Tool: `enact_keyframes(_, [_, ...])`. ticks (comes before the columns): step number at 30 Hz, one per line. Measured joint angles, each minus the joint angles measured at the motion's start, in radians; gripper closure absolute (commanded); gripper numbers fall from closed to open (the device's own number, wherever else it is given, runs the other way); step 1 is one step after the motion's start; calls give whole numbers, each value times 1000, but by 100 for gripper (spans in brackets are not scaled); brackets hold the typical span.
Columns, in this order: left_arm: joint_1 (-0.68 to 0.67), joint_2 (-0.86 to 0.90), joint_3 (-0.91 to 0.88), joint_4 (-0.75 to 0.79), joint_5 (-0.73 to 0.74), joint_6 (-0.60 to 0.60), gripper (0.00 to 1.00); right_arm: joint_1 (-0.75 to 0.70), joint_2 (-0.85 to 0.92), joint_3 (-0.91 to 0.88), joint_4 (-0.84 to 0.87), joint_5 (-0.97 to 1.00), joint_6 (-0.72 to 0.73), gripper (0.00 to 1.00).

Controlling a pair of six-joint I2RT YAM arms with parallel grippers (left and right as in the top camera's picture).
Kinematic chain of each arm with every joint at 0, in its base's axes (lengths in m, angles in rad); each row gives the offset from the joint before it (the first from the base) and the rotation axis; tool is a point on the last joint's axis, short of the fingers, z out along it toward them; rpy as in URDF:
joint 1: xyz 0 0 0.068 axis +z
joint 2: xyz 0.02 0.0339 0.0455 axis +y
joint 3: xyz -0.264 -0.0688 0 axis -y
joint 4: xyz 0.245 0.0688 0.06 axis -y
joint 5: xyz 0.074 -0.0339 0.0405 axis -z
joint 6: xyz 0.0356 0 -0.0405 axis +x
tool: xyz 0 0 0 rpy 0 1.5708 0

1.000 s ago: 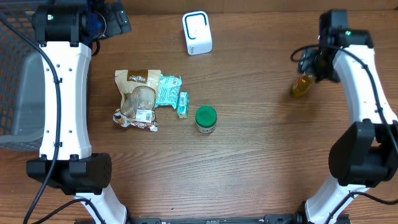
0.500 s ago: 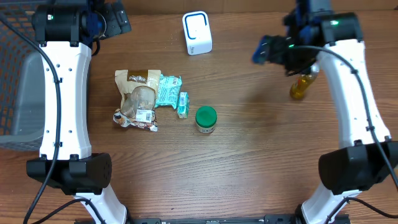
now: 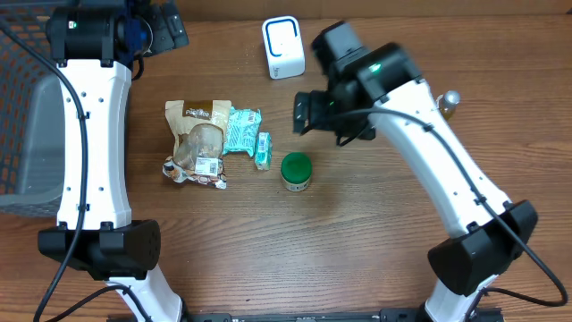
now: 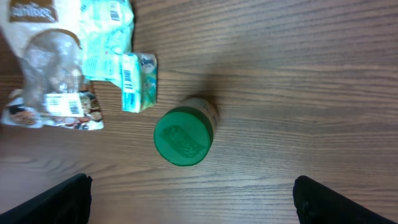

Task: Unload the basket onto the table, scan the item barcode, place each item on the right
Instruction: 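Release the bottle and move the right gripper over the green-capped jar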

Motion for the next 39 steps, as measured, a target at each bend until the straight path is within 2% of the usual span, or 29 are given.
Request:
enact_keyframes(11, [0, 0, 0, 0, 0, 0, 1, 47, 0, -91, 61, 136, 55, 0])
enact_keyframes(39, [0, 0, 0, 0, 0, 0, 0, 47, 0, -307, 219, 143, 58, 0])
